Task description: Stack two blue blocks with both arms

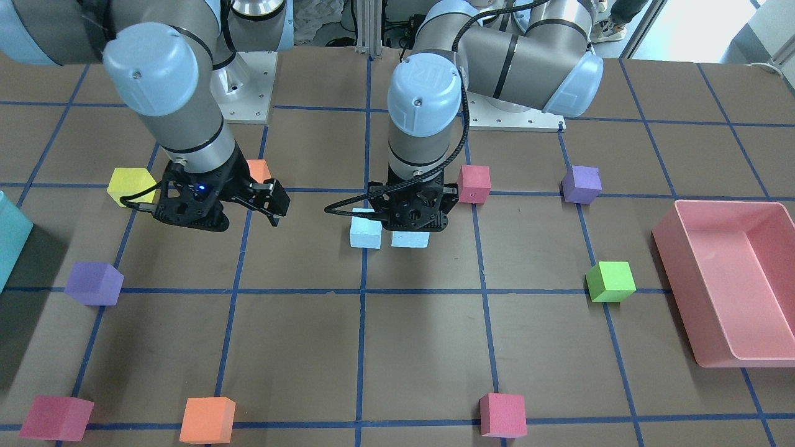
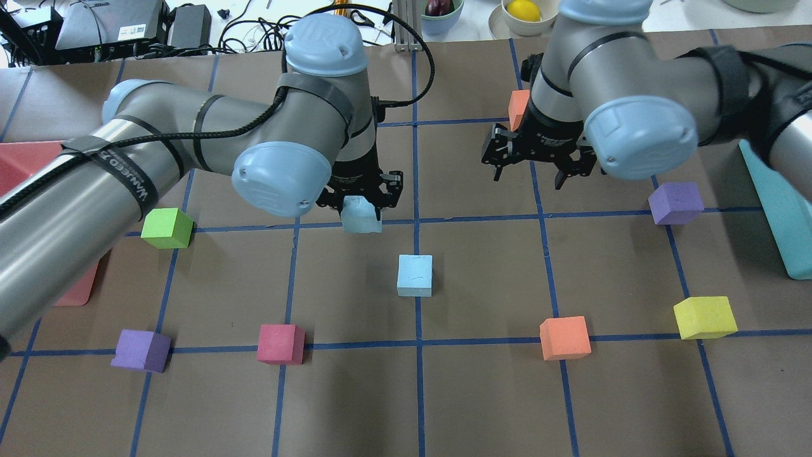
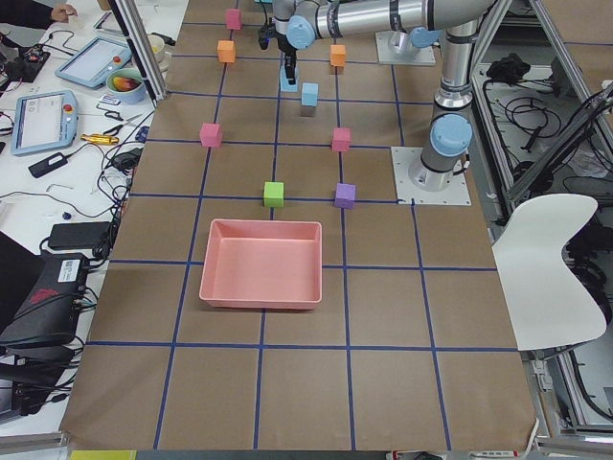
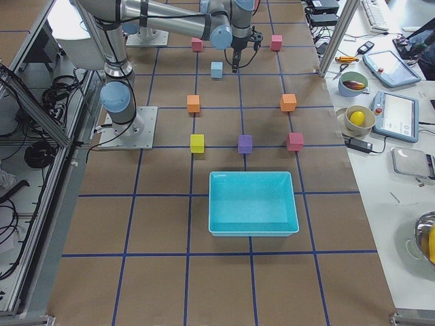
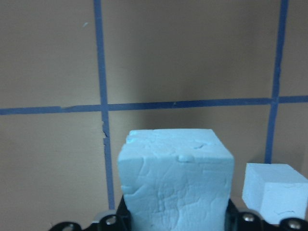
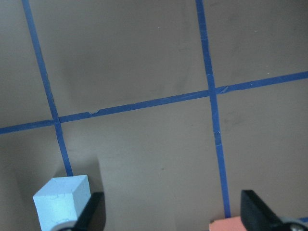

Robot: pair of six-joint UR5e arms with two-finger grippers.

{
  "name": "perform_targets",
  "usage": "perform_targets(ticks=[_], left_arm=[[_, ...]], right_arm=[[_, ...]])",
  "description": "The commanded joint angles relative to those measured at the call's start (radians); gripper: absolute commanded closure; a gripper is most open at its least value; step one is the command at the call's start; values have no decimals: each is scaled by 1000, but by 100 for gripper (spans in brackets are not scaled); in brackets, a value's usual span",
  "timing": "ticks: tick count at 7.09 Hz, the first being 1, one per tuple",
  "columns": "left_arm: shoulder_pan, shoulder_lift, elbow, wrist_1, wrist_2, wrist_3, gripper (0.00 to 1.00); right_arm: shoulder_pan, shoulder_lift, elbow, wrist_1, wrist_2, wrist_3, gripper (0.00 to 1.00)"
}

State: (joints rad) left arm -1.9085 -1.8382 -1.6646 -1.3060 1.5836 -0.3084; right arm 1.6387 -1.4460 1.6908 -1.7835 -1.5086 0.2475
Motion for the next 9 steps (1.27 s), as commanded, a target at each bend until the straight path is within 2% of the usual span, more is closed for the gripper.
perform_targets(ticks=[1, 4, 5, 6, 9], left_arm=[[-75, -32, -20, 23, -42, -70, 100], [-130, -56, -90, 152, -43, -121, 100], [-130, -58, -131, 236, -43, -117, 100], [-130, -56, -148, 267, -45, -115, 100], [-135, -23, -139, 254, -50, -110, 100]], right_arm=[[-43, -59, -69, 81, -4, -27, 0], [-45, -108, -62, 104, -31, -52, 0], [-45, -117, -65, 105, -106, -80, 0], [-48, -134, -65, 107, -114, -138, 0], [-98, -142, -65, 153, -113, -155, 0]])
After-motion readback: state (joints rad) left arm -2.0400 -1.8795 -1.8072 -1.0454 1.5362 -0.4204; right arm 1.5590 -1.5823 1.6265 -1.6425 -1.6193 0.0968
